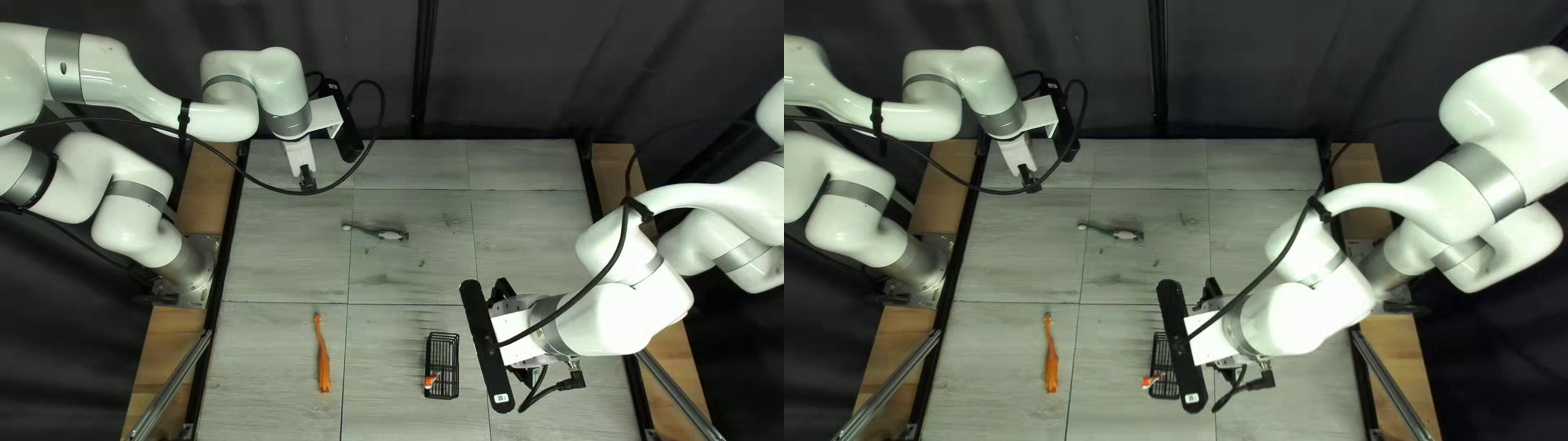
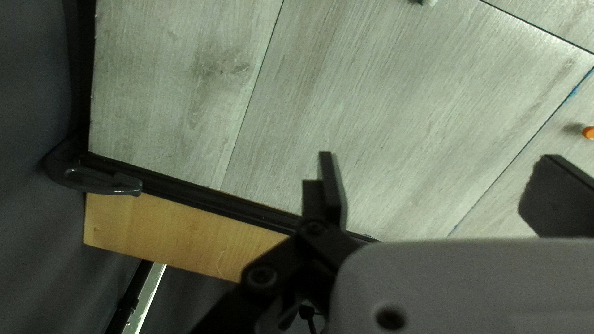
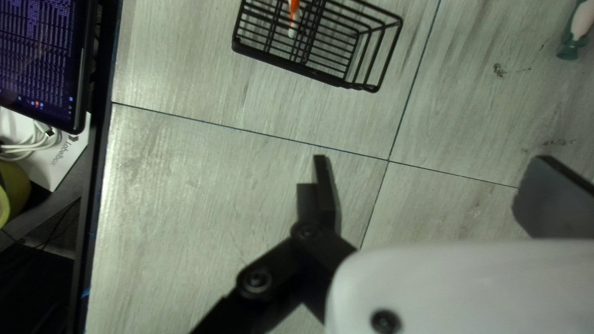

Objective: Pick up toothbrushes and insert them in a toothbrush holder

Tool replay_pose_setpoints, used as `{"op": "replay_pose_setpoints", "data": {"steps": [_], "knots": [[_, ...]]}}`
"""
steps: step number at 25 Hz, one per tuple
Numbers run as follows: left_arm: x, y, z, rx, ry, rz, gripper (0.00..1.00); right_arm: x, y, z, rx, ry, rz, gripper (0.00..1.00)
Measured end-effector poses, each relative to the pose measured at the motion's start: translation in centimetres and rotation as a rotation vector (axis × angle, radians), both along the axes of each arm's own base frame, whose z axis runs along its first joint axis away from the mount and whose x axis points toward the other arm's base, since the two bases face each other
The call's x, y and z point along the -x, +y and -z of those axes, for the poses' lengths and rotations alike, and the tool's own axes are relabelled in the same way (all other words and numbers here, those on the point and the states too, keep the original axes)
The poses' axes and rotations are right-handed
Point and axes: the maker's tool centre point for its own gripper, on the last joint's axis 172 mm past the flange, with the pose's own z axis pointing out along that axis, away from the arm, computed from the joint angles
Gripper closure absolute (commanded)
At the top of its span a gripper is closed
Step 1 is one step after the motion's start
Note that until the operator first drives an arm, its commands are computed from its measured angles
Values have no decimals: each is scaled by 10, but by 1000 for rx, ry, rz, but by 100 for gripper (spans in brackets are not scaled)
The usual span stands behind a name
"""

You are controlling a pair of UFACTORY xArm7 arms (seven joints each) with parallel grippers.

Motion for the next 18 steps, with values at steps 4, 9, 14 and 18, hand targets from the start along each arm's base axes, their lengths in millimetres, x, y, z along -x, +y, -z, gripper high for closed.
{"op": "replay_pose_setpoints", "data": {"steps": [4, 9, 14, 18], "knots": [[0, 0, 0, 0, 0, 0, 0, 9, -21, 5, -2, -21, 63, 0], [0, 0, 0, 0, 0, 0, 0, 15, -49, 6, 0, -56, 268, 0], [0, 0, 0, 0, 0, 0, 0, 13, -63, 12, 7, -133, 434, 0], [0, 0, 0, 0, 0, 0, 0, 9, -66, 20, -2, -177, 550, 0]]}}
